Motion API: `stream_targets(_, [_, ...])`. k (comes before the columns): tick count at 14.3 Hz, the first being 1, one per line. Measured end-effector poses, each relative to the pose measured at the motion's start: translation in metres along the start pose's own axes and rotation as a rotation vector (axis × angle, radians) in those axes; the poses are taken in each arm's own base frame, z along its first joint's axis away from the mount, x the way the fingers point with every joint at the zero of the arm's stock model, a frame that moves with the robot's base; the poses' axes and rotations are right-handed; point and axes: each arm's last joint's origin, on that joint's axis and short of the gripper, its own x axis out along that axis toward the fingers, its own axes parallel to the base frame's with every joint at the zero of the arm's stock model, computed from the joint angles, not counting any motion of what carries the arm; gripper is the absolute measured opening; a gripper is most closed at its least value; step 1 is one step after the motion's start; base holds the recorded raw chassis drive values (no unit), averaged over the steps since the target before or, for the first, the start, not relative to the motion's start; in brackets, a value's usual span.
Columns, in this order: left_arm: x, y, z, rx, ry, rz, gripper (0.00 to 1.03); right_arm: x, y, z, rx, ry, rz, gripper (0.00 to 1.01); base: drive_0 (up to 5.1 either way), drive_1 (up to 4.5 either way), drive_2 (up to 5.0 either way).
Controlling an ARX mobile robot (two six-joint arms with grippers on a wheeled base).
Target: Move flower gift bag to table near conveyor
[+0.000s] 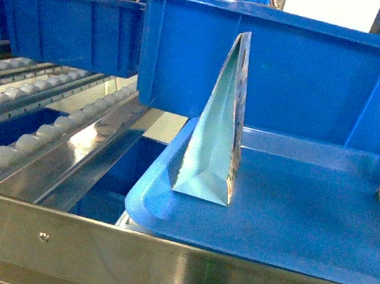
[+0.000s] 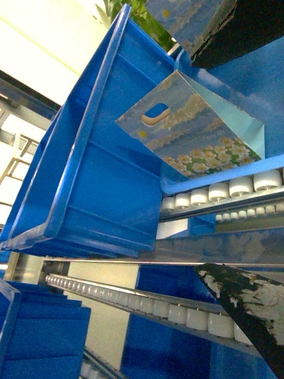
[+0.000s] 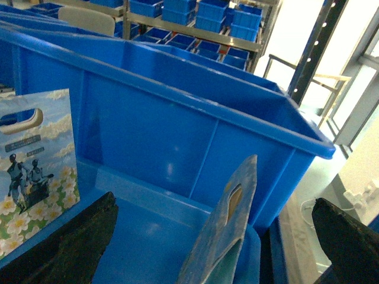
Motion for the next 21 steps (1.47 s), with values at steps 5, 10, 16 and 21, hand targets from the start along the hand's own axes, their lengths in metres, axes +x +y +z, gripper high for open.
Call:
stream_targets(5, [0.009, -0.005, -0.002, -0.019, 0.025, -0.006, 0.98, 0.012, -0.008, -0.005, 0.016, 0.024, -0.012, 0.98, -4.4, 2.42, 2.4])
stream_targets(10, [0.009, -0.005, -0.002, -0.020, 0.025, -0.006, 0.98, 0.023, -0.016, -0.013, 0.020, 0.082, -0.011, 0.98, -4.4, 2.42, 2.4])
stream_targets(16, [0.009, -0.005, -0.002, -0.027, 0.025, -0.006, 0.98, 0.056, -0.027, -0.027, 0.016, 0.156, -0.021, 0.98, -4.4, 2.42, 2.4])
stream_targets(21, [0.009, -0.005, -0.002, -0.031, 0.025, -0.006, 0.98, 0.066, -0.032, -0.026, 0.019, 0.173, -0.026, 0.98, -4.4, 2.42, 2.4])
